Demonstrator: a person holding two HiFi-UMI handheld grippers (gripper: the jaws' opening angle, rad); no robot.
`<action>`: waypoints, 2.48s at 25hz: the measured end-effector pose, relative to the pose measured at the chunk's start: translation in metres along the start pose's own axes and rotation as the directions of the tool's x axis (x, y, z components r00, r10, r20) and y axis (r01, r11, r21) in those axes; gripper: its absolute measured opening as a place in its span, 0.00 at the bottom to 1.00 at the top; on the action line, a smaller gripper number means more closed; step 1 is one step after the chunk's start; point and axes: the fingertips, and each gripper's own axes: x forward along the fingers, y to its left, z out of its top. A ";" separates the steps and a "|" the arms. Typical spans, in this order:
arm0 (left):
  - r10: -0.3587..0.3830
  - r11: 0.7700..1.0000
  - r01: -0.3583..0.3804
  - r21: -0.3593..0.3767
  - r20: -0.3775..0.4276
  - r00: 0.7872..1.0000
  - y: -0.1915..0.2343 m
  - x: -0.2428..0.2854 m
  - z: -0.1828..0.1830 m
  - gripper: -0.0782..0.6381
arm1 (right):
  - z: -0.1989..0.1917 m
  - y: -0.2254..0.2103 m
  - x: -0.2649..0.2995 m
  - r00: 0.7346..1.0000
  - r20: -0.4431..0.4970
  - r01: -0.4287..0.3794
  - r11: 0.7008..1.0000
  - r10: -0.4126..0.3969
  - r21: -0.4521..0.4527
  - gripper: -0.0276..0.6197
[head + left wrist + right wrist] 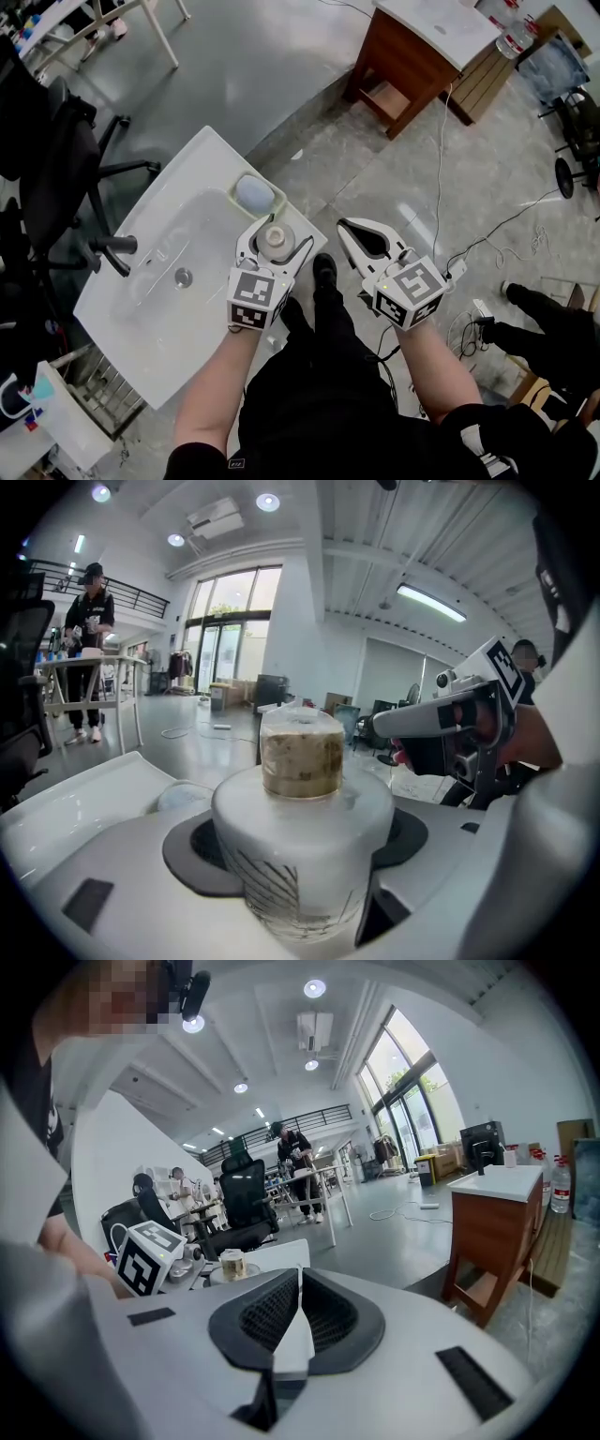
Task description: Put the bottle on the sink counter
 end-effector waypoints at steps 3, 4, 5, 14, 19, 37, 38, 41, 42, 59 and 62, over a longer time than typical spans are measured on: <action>-0.003 1.000 0.003 -0.001 -0.013 1.000 -0.003 0.006 -0.007 0.60 | -0.003 -0.003 -0.004 1.000 -0.001 0.003 1.000 -0.003 0.007 0.07; -0.003 1.000 0.003 0.000 -0.017 1.000 -0.004 0.008 -0.009 0.60 | -0.004 -0.003 -0.006 1.000 -0.001 0.004 1.000 -0.004 0.009 0.07; -0.002 1.000 0.002 0.001 -0.020 1.000 -0.005 0.009 -0.011 0.60 | -0.004 -0.004 -0.007 1.000 -0.001 0.004 1.000 -0.004 0.010 0.07; 0.001 1.000 0.000 0.017 -0.050 0.999 -0.008 0.025 -0.020 0.60 | -0.008 -0.012 -0.012 1.000 -0.007 0.010 1.000 -0.010 0.017 0.07; -0.006 1.000 0.008 0.029 -0.065 0.998 -0.012 0.033 -0.024 0.60 | -0.010 -0.018 -0.015 1.000 -0.012 0.018 1.000 -0.018 0.023 0.07; -0.012 0.998 0.017 0.060 -0.083 0.996 -0.020 0.050 -0.030 0.60 | -0.014 -0.031 -0.017 1.000 -0.021 0.022 0.999 -0.022 0.034 0.07; -0.013 0.998 0.018 0.062 -0.082 0.997 -0.020 0.050 -0.031 0.60 | -0.014 -0.031 -0.018 1.000 -0.022 0.022 0.999 -0.021 0.034 0.07; -0.019 0.997 0.024 0.067 -0.078 0.997 -0.021 0.050 -0.030 0.60 | -0.014 -0.030 -0.018 1.000 -0.023 0.021 0.999 -0.020 0.034 0.07; -0.020 0.997 0.026 0.071 -0.077 0.997 -0.022 0.050 -0.030 0.60 | -0.014 -0.030 -0.018 1.000 -0.023 0.021 0.999 -0.020 0.035 0.07; -0.030 0.994 0.042 0.104 -0.108 0.994 -0.022 0.042 -0.040 0.60 | -0.016 -0.018 -0.016 1.000 -0.025 0.011 0.999 -0.011 0.034 0.07; -0.035 0.993 0.048 0.110 -0.118 0.992 -0.022 0.041 -0.042 0.60 | -0.015 -0.015 -0.016 1.000 -0.027 0.009 0.999 -0.008 0.033 0.07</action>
